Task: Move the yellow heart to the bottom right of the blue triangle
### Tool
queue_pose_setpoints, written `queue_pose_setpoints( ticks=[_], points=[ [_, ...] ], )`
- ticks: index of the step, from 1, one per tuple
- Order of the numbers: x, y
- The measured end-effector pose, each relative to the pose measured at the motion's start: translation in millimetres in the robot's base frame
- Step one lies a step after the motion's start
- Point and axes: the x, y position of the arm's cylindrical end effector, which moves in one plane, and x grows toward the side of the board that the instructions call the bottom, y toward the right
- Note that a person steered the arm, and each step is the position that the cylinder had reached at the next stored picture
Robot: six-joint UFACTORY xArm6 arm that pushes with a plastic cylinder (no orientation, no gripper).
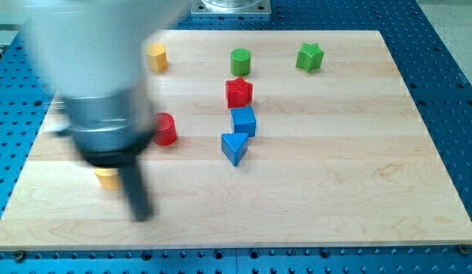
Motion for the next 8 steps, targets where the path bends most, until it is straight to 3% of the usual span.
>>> queue_pose_setpoints(
  ticks=[1,3,4,5,6,7,8],
  points=[
    [-50.1,-77.9],
    [-25.8,156.2],
    [-26.5,59.4],
    [-56.7,62.7],
    [-44.4,116.0],
    [5.0,149.0],
    [21.3,200.1]
  ],
)
